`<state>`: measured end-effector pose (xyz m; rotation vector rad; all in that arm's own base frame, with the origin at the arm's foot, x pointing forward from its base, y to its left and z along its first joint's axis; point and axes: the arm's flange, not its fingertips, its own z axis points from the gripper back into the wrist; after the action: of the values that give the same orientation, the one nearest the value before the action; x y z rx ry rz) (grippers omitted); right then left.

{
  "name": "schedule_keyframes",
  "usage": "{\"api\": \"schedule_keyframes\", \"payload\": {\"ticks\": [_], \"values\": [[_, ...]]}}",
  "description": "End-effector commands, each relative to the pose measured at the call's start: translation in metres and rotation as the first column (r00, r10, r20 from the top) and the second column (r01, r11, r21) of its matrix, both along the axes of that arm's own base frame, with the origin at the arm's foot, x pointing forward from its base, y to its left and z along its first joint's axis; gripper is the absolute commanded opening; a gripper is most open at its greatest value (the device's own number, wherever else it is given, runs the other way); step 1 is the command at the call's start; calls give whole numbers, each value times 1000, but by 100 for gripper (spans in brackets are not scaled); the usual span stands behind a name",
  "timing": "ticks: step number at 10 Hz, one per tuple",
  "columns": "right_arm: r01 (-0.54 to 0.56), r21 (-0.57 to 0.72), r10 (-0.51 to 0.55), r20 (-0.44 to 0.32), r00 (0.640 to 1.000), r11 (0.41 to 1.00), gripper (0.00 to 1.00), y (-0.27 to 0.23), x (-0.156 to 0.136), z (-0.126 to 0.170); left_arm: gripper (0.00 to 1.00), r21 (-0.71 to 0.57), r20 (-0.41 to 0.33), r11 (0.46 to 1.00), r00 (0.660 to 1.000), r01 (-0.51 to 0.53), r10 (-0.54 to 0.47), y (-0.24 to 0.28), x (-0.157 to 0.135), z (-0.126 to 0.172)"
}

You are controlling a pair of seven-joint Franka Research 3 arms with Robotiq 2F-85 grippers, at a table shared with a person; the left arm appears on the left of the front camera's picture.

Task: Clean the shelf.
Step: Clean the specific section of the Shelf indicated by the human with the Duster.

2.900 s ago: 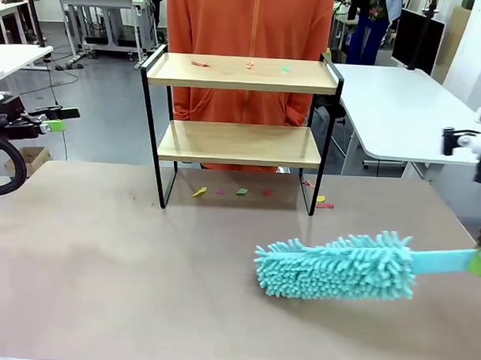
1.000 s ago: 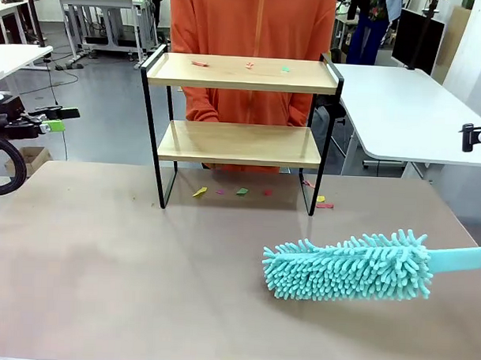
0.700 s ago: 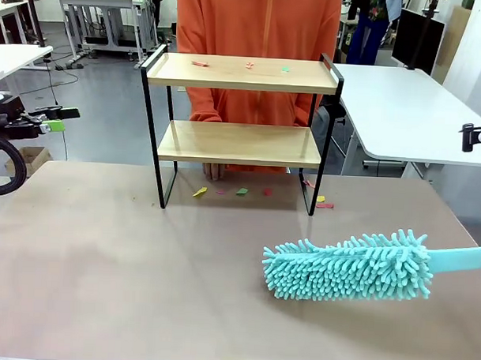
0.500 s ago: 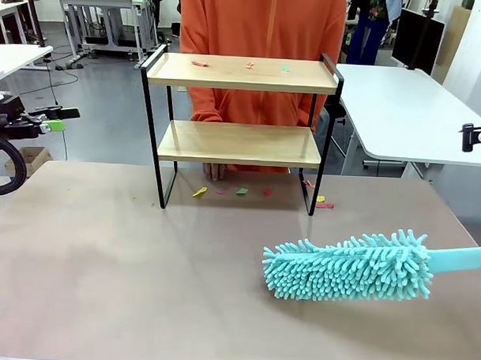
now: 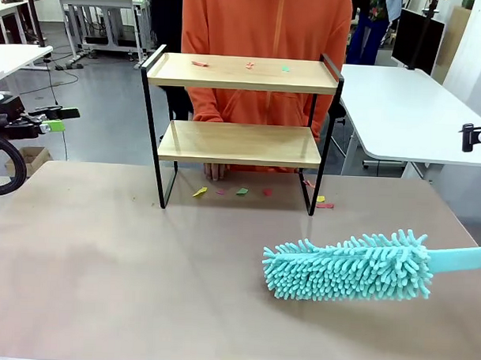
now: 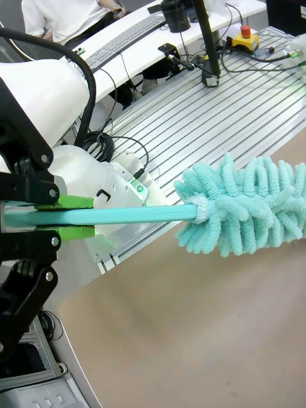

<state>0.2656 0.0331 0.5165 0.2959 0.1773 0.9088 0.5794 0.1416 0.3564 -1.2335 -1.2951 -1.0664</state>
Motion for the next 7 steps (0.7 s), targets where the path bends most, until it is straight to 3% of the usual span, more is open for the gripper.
{"api": "schedule_keyframes", "payload": {"ticks": [1, 3, 5, 7], "values": [[18, -2, -18, 6, 1000, 1000, 13, 0, 0, 0, 100, 10, 5, 1000, 1000, -2, 2, -1, -3, 3], [0, 0, 0, 0, 1000, 1000, 13, 0, 0, 0, 100, 10, 5, 1000, 1000, -2, 2, -1, -3, 3], [120, 50, -123, 60, 991, 992, 13, 57, 5, 14, 100, 10, 5, 1000, 1000, -2, 2, -1, -3, 3], [170, 145, -180, 61, 982, 975, 13, 102, 11, 22, 100, 10, 5, 1000, 1000, -2, 2, -1, -3, 3]]}}
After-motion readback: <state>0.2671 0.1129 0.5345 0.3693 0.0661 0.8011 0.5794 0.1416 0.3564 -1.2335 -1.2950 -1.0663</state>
